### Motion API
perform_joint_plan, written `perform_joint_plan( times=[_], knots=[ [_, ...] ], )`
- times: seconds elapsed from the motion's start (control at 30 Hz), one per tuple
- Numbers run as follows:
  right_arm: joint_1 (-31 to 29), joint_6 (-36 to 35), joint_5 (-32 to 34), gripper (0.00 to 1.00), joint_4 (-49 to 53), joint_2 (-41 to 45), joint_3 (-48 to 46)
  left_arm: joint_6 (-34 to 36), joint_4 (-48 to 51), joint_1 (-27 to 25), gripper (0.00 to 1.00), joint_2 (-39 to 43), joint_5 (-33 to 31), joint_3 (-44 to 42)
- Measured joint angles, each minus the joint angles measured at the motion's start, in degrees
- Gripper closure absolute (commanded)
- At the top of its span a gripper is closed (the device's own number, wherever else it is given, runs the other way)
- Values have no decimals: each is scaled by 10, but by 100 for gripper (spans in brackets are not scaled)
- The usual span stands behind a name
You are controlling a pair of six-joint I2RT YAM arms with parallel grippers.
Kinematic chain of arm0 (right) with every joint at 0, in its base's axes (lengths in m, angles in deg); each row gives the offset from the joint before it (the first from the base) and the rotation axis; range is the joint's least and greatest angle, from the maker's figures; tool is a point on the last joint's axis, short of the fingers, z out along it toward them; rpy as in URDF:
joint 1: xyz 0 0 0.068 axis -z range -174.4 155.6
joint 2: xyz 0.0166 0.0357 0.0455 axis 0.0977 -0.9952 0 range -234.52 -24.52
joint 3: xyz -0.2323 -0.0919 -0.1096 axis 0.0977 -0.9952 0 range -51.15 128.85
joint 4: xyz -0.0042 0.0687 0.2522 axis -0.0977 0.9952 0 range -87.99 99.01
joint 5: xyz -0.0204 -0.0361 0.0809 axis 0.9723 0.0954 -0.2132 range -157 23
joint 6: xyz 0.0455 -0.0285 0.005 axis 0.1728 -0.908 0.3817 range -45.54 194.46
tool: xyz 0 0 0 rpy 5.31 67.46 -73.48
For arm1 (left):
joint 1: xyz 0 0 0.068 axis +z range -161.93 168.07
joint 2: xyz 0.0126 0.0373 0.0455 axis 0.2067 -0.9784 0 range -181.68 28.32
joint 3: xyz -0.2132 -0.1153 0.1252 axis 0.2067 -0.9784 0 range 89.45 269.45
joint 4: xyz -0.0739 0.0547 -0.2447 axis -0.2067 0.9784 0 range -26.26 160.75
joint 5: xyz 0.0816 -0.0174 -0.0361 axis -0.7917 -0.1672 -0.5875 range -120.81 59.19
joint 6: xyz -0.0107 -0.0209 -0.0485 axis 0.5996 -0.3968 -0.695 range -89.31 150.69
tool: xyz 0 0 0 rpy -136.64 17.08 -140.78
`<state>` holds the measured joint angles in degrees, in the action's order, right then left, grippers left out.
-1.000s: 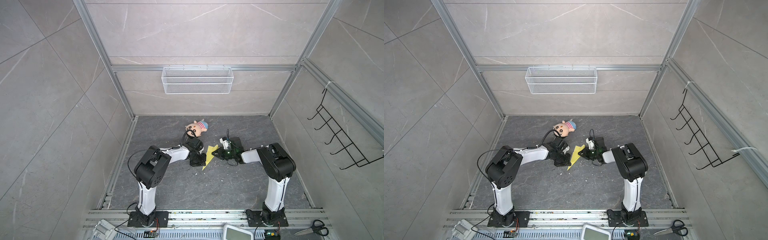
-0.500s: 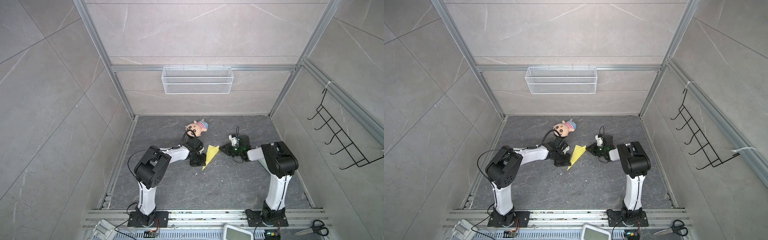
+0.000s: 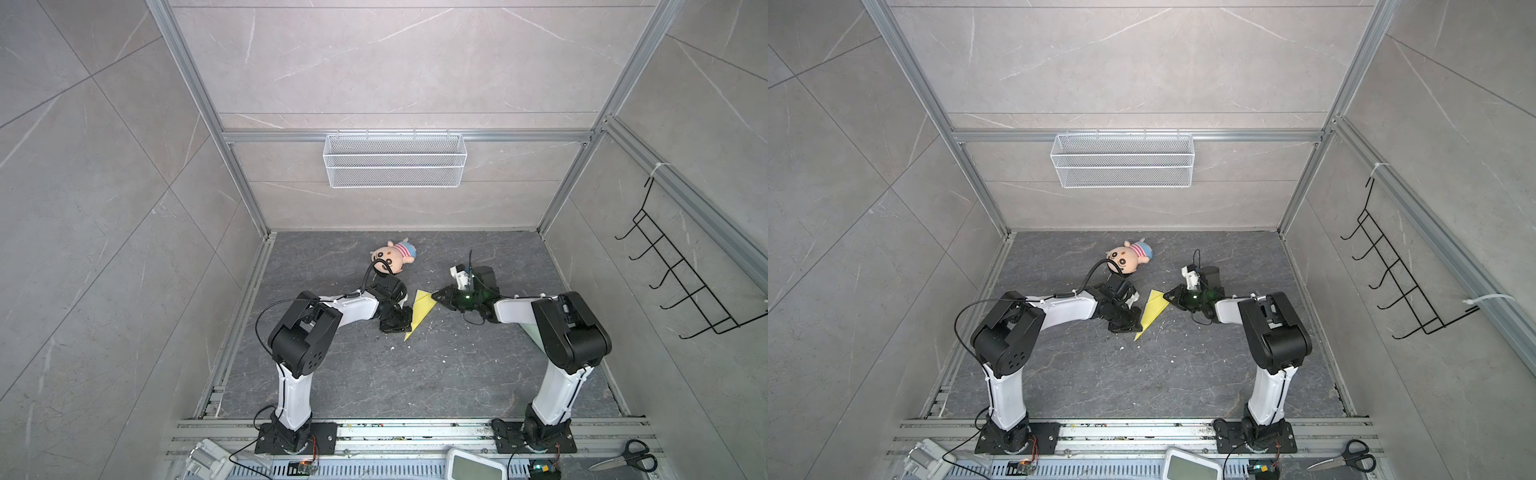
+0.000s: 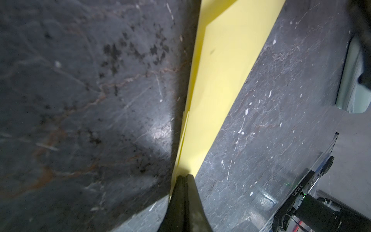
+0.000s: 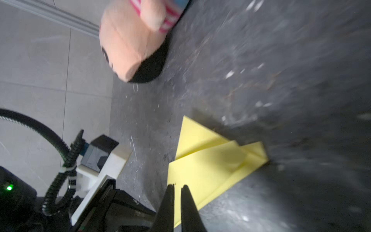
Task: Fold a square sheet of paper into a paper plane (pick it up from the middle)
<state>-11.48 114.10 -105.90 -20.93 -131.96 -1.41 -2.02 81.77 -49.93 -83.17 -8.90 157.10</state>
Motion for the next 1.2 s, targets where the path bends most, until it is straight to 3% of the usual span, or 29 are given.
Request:
perform_joint_plan(
  times=[0.3,0.77,1.07,1.2],
  knots=[
    [-23,12,4,88,0,-68,22,2,0,-2,100,0,-2,0],
    [51,37,23,89,-55,-85,16,2,0,-3,100,0,-4,0],
    [72,34,78,88,-11,-13,-24,2,0,-3,100,0,-4,0],
    [43,19,80,87,15,42,-28,2,0,-3,100,0,-4,0]
  ],
)
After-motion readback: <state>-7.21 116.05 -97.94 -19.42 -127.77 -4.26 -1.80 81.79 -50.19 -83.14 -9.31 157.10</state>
